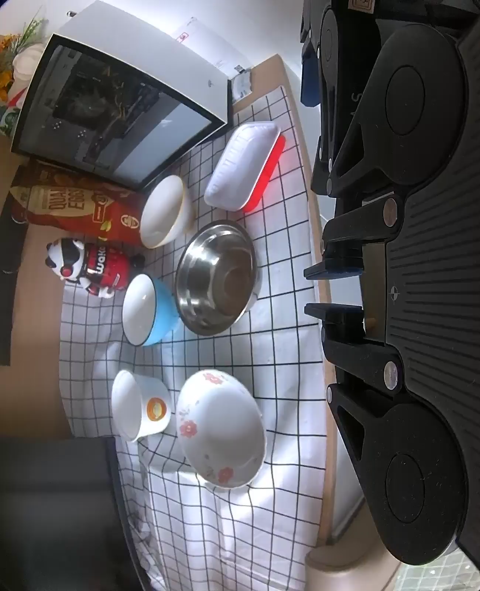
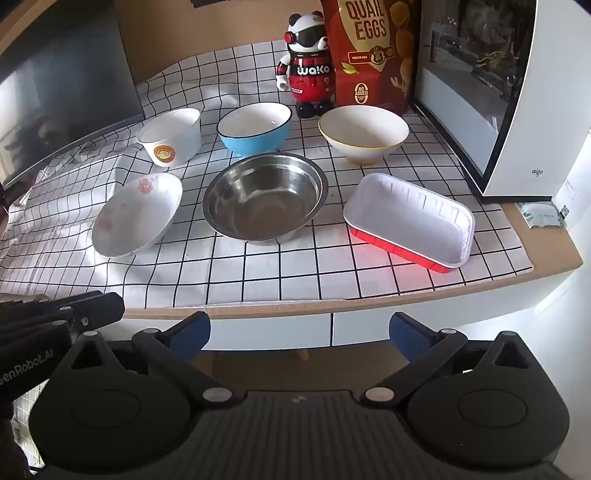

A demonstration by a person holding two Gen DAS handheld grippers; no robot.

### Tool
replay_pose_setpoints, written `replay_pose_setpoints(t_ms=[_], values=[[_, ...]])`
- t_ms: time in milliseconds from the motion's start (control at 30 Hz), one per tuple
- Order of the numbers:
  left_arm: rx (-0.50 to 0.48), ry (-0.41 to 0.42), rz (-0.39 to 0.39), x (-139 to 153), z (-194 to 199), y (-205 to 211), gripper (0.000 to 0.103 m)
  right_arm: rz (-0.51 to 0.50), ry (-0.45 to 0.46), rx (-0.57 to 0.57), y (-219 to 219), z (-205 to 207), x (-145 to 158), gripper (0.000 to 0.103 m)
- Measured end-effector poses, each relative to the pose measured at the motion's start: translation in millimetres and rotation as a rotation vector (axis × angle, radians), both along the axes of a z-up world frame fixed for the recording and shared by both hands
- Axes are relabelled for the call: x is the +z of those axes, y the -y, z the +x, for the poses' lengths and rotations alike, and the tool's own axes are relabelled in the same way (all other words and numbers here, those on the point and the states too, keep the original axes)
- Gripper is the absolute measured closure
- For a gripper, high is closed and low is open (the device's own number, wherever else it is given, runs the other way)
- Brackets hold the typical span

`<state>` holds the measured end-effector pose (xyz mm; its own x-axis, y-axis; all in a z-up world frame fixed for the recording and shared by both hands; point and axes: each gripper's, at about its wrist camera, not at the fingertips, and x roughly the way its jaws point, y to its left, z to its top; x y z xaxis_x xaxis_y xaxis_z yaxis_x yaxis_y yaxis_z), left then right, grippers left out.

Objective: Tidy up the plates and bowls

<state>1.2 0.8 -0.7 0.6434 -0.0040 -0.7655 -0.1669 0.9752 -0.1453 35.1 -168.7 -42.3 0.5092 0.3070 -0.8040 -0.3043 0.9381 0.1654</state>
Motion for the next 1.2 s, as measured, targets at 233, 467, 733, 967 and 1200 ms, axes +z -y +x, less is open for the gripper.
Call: replay_pose_setpoints(t_ms=[233,467,733,967,1200], values=[[0.004,-0.017,0.0,1,2,-4,0.086,-0.005,0.013,0.003,-1,1,-5,0.0],[0.004,-0.019,-0.008,-7,2,-4,0.086,-0.016,0.004,0.002,-2,4,-4,0.0],[-0.009,-0.028,-0.003,-7,4,0,0.086,-0.013,-0.004,0.001,0,5,-6,0.0],[-0.011,-0.036,-0.003,-7,4,1,0.086,-0.014,-0.006,0.0,-2,4,-5,0.0],[-0.017,-0.037,-0.001,-8,3,1,0.086,-0.018,-0.014,-0.008,-2,5,-6,0.0]])
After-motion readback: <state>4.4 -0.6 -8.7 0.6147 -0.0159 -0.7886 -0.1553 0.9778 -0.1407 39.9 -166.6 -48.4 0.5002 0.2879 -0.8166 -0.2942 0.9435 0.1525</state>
